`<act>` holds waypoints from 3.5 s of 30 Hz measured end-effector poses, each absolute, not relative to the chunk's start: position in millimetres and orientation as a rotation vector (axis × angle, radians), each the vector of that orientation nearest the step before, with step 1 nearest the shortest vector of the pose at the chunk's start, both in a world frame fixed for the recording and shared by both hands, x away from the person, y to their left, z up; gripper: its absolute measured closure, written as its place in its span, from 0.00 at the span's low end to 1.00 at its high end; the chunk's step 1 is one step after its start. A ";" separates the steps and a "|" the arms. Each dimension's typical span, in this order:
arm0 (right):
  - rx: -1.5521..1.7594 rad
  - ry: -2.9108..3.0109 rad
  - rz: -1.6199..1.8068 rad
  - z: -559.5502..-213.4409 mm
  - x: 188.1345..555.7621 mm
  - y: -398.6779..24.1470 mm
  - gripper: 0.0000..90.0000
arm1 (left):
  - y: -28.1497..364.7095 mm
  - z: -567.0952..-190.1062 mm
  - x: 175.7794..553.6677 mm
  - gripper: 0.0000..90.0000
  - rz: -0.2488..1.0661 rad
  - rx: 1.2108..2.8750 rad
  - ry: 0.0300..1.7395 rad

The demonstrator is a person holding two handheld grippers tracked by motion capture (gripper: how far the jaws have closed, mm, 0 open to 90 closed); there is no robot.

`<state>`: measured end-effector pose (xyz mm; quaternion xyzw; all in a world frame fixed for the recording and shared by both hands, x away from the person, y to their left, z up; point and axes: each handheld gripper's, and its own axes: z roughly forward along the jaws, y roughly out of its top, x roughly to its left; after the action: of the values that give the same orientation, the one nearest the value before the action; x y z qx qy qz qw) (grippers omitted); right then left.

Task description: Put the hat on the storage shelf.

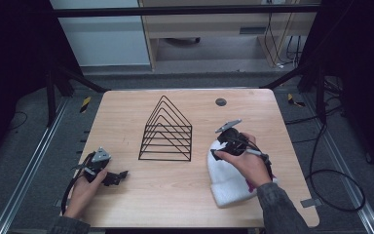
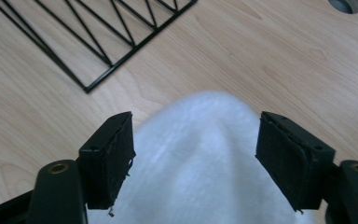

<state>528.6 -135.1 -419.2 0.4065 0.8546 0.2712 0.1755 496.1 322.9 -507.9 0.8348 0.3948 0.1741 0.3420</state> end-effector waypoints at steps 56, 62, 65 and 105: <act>1.138 2.364 0.944 -405.8 505.4 -175.6 0.90 | 322.9 -507.7 496.6 0.00 0.455 2.172 1.026; 1.117 2.280 1.017 -388.5 475.6 -188.5 0.90 | 322.9 -507.6 496.7 0.00 0.455 2.173 1.026; 1.120 2.249 1.039 -383.3 468.3 -192.9 0.90 | 322.0 -506.9 496.6 0.00 0.469 2.173 1.034; 1.012 2.029 1.259 -297.3 453.7 -170.9 0.91 | 262.0 -363.9 499.8 0.06 0.683 2.083 0.750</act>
<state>453.7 -170.9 -297.3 0.3756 0.7531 0.4674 0.2708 499.8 262.0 -363.9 0.8237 0.2967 0.2701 0.4008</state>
